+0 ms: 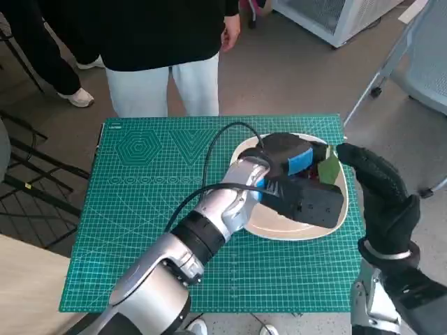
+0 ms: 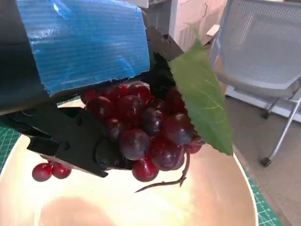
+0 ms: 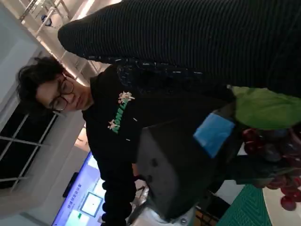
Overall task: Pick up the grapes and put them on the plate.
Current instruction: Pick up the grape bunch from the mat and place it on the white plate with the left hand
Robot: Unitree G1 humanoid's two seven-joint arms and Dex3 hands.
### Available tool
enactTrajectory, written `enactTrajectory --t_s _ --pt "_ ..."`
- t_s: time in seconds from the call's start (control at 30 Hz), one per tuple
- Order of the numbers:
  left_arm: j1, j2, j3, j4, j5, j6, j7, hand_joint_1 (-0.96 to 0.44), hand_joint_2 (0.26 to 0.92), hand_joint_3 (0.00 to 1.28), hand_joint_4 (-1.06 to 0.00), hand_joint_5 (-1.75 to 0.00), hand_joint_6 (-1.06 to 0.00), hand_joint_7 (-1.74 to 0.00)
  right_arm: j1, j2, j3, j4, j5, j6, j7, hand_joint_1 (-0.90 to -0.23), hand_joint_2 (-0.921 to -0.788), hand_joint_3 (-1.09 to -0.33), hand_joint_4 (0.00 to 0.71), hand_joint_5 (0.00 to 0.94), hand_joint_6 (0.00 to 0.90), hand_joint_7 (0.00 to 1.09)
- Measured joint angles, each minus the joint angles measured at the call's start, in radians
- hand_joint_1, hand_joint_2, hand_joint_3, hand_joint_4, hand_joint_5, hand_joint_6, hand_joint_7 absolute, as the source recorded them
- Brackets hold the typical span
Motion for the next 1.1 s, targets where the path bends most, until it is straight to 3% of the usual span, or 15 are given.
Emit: enactTrajectory --t_s 0.3,0.43,0.5,0.53,0.57,0.63,0.7,0.77,0.9,1.1 --pt "-0.003 -0.004 -0.001 0.034 0.0 -0.005 0.017 0.01 0.912 0.33 -0.29 -1.74 -0.51 -1.14 0.001 -0.006 0.001 -0.003 -0.011 0.003 -0.008 -0.588 -0.921 -0.726 0.17 0.001 -0.001 0.41" --pt "-0.003 -0.001 0.0 0.034 -0.002 -0.014 0.02 0.04 0.913 0.35 -0.31 -1.63 -0.4 -1.27 0.001 -0.006 0.004 -0.002 -0.02 0.003 -0.012 -0.587 -0.921 -0.724 0.171 0.001 -0.001 0.41" --pt "-0.003 0.001 0.002 0.034 -0.005 -0.018 0.018 0.14 0.896 0.4 -0.33 -1.61 -0.36 -1.02 0.001 -0.006 0.004 0.0 -0.023 0.003 -0.014 -0.587 -0.921 -0.723 0.171 0.001 -0.001 0.41" --pt "-0.003 0.002 0.004 0.034 -0.008 -0.021 0.016 0.21 0.891 0.4 -0.35 -1.59 -0.35 -0.79 0.001 -0.006 0.004 0.001 -0.025 0.003 -0.014 -0.586 -0.921 -0.722 0.172 0.001 -0.001 0.41" --pt "-0.003 0.003 0.006 0.034 -0.014 -0.024 0.013 0.24 0.884 0.38 -0.35 -1.52 -0.34 -0.62 0.001 -0.006 0.004 0.002 -0.026 0.003 -0.015 -0.585 -0.921 -0.721 0.171 0.001 -0.001 0.41" --pt "-0.003 0.004 0.014 0.034 -0.029 -0.028 -0.002 0.18 0.854 0.27 -0.3 -1.08 -0.29 -0.34 0.001 -0.006 0.004 0.005 -0.028 0.003 -0.015 -0.582 -0.921 -0.719 0.172 0.001 -0.001 0.41" --pt "-0.003 0.004 0.022 0.033 -0.044 -0.028 -0.024 0.02 0.806 0.18 -0.17 -0.53 -0.24 -0.16 0.001 -0.006 0.005 0.01 -0.028 0.003 -0.015 -0.58 -0.921 -0.718 0.172 0.002 -0.001 0.41" --pt "-0.003 0.005 0.028 0.032 -0.053 -0.024 -0.048 -0.16 0.785 0.12 -0.08 -0.24 -0.2 -0.08 0.001 -0.006 0.006 0.014 -0.028 0.002 -0.015 -0.579 -0.921 -0.715 0.173 0.002 0.0 0.41" --pt "-0.003 0.006 0.029 0.028 -0.065 -0.002 -0.084 -0.4 0.811 0.06 -0.02 -0.06 -0.14 -0.02 0.001 -0.006 0.007 0.023 -0.028 0.002 -0.015 -0.579 -0.921 -0.711 0.176 0.003 0.002 0.41" --pt "-0.002 0.015 0.02 0.011 -0.065 0.007 -0.102 -0.53 0.865 0.04 0.0 -0.01 -0.11 0.0 0.001 -0.006 0.008 0.026 -0.027 0.0 -0.015 -0.581 -0.921 -0.708 0.178 0.004 0.003 0.41"
